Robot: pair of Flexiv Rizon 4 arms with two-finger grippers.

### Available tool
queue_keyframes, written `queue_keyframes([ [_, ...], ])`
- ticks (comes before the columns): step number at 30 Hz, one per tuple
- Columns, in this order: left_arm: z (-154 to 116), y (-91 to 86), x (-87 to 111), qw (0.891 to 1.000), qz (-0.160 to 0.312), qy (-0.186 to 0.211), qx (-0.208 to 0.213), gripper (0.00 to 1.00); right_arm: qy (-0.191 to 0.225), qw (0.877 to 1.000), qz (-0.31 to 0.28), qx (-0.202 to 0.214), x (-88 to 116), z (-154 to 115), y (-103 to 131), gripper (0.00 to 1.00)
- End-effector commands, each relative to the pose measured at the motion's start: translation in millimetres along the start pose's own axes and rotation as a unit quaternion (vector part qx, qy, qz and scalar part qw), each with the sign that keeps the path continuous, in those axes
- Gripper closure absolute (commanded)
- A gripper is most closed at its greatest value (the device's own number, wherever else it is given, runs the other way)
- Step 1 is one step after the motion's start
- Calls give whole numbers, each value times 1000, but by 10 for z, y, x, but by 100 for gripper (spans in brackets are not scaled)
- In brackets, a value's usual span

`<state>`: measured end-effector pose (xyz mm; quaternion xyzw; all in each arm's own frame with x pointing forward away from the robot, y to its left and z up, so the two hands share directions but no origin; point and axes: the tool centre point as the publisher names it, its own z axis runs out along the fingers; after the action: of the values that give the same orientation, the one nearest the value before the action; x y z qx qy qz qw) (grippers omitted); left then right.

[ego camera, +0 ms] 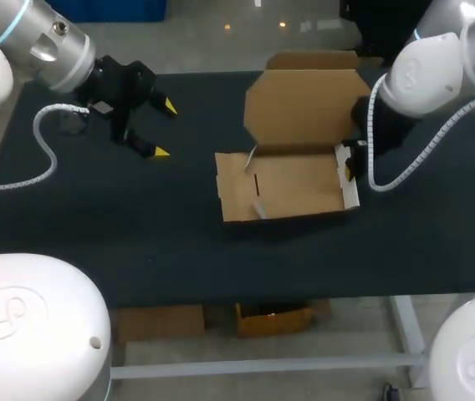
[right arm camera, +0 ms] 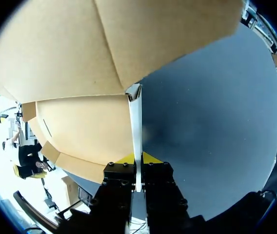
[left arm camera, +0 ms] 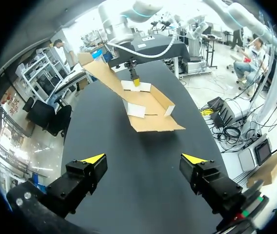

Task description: Assemble the packaging by folding the flat box into shape, placing the metal phone stand inside, and closing the box properly

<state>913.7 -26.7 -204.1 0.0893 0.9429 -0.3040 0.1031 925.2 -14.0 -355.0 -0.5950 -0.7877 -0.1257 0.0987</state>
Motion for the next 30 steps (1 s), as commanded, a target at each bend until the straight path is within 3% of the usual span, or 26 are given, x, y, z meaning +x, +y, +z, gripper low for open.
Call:
queue_keyframes([
  [1,-5,-2,1,1000,0,1,-2,0,3,1000,0,14,-6,-20,25,100],
  [7,-5,-2,1,1000,0,1,-2,0,3,1000,0,14,-6,-20,25,100],
  [20,-5,-2,1,1000,0,1,-2,0,-74,990,72,94,205,57,59,100],
  [30,-5,-2,1,1000,0,1,-2,0,-70,988,79,110,263,96,-1,100],
])
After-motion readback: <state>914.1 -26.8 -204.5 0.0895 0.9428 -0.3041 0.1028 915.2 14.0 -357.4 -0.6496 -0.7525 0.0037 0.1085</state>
